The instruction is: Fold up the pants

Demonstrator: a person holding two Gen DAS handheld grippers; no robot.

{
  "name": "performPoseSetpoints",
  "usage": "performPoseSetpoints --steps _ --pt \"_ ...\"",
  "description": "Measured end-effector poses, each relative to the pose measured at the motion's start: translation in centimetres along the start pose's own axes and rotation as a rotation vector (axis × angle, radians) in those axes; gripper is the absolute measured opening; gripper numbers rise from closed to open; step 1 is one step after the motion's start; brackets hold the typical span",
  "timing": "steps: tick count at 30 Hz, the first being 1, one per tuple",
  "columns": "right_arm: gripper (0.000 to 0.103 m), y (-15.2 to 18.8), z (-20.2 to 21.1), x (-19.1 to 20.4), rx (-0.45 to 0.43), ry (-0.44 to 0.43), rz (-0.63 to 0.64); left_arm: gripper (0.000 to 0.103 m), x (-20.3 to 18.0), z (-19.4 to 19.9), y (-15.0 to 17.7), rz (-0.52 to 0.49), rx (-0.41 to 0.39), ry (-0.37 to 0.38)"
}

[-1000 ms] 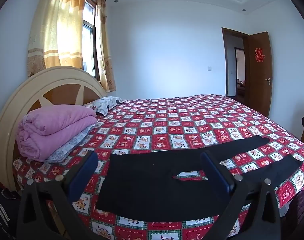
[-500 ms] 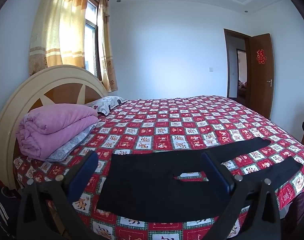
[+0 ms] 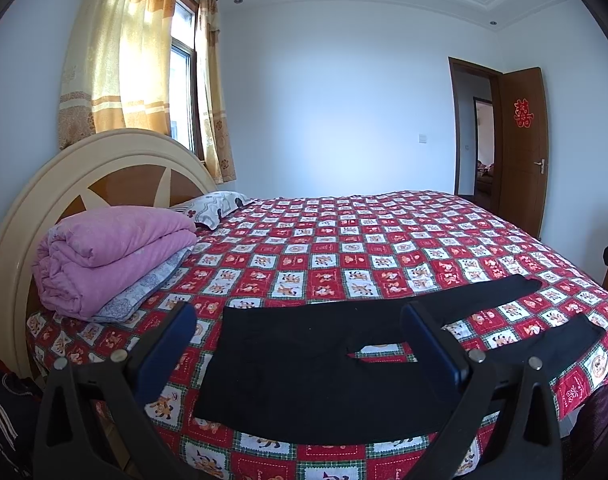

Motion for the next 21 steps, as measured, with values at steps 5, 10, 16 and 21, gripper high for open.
performPoseSetpoints --steps 5,10,16,21 --pt "0.102 -0.1 0.0 0.1 0.002 0.001 0.002 0.103 0.0 0.0 0.0 -0.001 0.0 0.001" --pt "0.102 0.8 0.1 -0.5 0.006 -0.001 0.008 0.103 0.0 0.0 0.0 0.0 0.0 0.0" --pt "0.102 1.0 0.1 -0.5 0.005 -0.001 0.012 0.103 0.0 0.0 0.0 0.0 0.0 0.001" --pt "0.102 1.0 0.0 -0.3 0.008 0.0 0.012 0.103 0.1 0.0 0.0 0.0 0.001 0.002"
Point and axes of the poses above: each gripper's, at about its wrist camera, not at the fingertips, and z roughly against the way its jaws point, x to its left, y to its underside, the point moved 1 cm from there along -z, roughly the way its jaws point, and after that the axes turned 11 degrees about y, right-handed, at the moved point
